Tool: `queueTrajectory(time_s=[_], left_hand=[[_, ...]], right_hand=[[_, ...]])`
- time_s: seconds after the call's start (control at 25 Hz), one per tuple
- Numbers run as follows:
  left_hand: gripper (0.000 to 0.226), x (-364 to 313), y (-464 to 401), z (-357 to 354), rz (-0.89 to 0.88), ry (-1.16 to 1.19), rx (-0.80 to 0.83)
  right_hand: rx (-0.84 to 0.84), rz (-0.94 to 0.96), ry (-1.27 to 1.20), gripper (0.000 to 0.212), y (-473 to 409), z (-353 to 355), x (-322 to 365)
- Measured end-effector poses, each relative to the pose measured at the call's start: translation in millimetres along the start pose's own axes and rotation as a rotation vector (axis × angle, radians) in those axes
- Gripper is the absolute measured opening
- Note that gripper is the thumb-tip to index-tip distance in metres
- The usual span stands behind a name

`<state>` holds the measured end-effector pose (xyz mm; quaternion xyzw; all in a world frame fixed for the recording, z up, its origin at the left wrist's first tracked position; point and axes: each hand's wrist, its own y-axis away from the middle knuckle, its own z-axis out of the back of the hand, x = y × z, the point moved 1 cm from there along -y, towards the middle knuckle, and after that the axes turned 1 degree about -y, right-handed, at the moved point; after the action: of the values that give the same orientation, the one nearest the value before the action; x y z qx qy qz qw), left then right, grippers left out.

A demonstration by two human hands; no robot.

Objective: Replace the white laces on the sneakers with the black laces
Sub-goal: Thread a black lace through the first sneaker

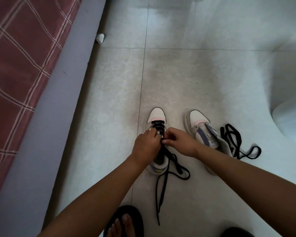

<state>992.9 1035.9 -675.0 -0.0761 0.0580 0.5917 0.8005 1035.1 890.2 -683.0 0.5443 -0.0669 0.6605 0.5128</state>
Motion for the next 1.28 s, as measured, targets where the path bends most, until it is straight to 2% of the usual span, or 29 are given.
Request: queueTrajectory(time_s=[0.08, 0.2, 0.32, 0.4, 0.44, 0.52, 0.64, 0.72, 0.76, 0.92, 1.04, 1.12, 1.2, 1.28], left_hand=[[0.019, 0, 4, -1, -0.006, 0.051, -0.087], [0.019, 1, 8, -3, 0.005, 0.057, -0.151], [0.017, 0, 12, -6, 0.045, 0.119, -0.130], [0.016, 2, 15, -11, 0.119, 0.212, -0.103], [0.015, 3, 15, -14, 0.177, 0.251, -0.075], [0.016, 6, 17, -18, 0.275, 0.307, -0.008], [0.022, 10, 16, -19, 0.344, 0.399, 0.024], [0.025, 10, 12, -17, 0.347, 0.392, 0.075], [0.026, 9, 9, -16, 0.345, 0.354, 0.119], [0.026, 5, -13, -6, 0.365, 0.277, 0.303], [0.023, 4, -18, -3, 0.362, 0.283, 0.327], [0.023, 1, -13, -2, 0.383, 0.339, 0.296], [0.022, -1, -10, 0, 0.423, 0.421, 0.306], [0.020, 3, -14, 3, 0.459, 0.508, 0.389]], right_hand=[[0.019, -0.029, -0.126, 0.015, 0, 0, -1], [0.073, -0.148, -0.319, 0.003, 2, -4, -5], [0.107, -0.233, -0.507, 0.006, 4, -7, -9], [0.056, -0.230, -0.518, 0.008, 5, -10, -9], [0.006, -0.195, -0.410, 0.009, 5, -12, -9], [-0.078, -0.061, 0.018, 0.009, 4, -14, -7], [-0.210, 0.343, 0.822, 0.015, 5, -16, -7], [-0.345, 0.564, 1.081, 0.019, 11, -16, -5], [-0.362, 0.574, 1.119, 0.020, 12, -18, -3], [-0.298, 0.296, 1.029, 0.024, 11, -27, 3], [-0.195, 0.070, 0.702, 0.024, 10, -29, -6], [-0.203, 0.022, 0.531, 0.022, 12, -26, -9], [-0.169, 0.029, 0.524, 0.023, 16, -24, -8], [-0.138, 0.050, 0.571, 0.024, 18, -23, -7]])
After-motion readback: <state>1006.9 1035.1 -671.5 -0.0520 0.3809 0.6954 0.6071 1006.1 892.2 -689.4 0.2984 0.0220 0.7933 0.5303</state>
